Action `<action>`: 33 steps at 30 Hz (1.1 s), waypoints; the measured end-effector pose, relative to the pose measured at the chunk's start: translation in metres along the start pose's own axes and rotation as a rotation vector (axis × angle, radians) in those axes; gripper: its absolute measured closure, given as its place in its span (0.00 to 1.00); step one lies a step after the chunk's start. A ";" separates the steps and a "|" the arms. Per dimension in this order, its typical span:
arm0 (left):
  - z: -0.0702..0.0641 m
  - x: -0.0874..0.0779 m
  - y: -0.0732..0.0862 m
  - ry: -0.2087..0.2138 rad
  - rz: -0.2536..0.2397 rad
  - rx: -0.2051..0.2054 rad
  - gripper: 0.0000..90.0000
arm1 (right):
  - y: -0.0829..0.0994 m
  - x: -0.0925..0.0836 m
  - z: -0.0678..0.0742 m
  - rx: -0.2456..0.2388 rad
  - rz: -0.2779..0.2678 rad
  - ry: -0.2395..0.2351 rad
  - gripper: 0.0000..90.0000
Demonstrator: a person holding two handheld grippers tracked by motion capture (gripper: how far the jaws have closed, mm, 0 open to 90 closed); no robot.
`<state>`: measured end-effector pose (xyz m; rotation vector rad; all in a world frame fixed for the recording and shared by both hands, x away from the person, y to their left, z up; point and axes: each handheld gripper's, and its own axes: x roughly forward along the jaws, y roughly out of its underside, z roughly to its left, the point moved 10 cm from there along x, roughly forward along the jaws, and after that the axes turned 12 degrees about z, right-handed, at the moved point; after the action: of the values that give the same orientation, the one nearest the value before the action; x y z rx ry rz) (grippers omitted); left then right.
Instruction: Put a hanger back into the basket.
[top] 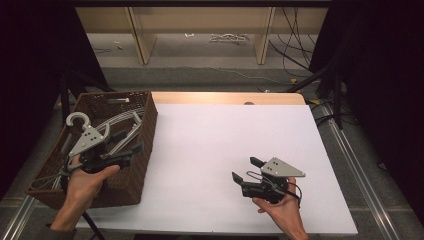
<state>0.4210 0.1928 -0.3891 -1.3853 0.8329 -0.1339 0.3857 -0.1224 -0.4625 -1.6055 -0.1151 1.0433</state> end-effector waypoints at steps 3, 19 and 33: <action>-0.008 0.003 -0.001 0.016 -0.033 0.037 0.31 | -0.001 0.001 0.000 -0.015 -0.010 0.004 0.25; -0.047 0.014 0.003 0.073 -0.080 0.088 0.27 | 0.002 0.003 0.000 0.004 -0.005 -0.018 0.25; -0.086 0.012 0.018 0.124 -0.062 0.135 0.27 | -0.002 0.005 0.005 -0.022 -0.017 -0.013 0.26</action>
<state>0.3725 0.1208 -0.4065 -1.2859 0.8682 -0.3213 0.3858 -0.1149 -0.4638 -1.6152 -0.1493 1.0426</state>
